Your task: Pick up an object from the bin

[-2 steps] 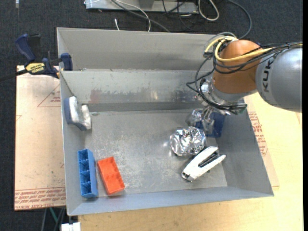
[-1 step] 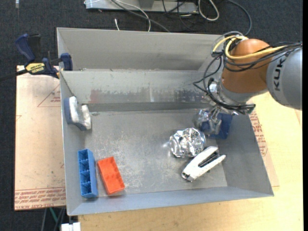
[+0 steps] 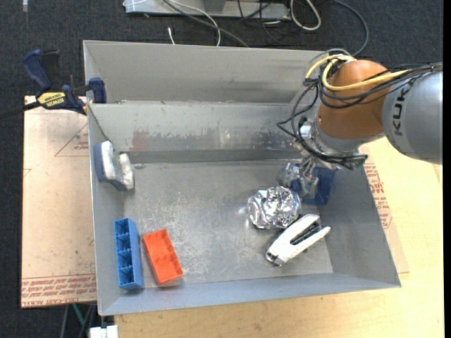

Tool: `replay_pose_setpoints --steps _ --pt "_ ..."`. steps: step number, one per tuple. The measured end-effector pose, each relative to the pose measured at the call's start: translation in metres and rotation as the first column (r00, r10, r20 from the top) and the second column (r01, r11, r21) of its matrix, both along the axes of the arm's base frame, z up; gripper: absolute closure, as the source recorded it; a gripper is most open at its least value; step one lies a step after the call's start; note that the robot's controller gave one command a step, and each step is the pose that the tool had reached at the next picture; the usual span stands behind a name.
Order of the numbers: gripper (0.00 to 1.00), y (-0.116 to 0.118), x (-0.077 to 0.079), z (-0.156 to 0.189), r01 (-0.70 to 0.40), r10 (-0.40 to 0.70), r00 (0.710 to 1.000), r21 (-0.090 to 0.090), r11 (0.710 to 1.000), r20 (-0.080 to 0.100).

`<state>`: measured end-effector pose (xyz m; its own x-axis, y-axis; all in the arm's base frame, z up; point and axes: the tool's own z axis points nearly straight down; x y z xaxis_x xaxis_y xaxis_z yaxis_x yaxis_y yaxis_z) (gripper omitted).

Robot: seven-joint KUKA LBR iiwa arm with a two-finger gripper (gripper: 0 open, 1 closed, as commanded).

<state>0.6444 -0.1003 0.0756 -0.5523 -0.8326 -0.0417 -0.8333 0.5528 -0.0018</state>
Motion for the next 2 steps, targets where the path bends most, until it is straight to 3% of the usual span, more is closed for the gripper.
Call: replay_pose_setpoints --steps 1,2 --pt "1.00 -0.018 -0.003 0.017 0.000 0.000 1.000 0.012 1.000 0.009" --pt "1.00 0.000 0.001 -0.005 -0.024 0.024 1.000 0.007 1.000 0.004"
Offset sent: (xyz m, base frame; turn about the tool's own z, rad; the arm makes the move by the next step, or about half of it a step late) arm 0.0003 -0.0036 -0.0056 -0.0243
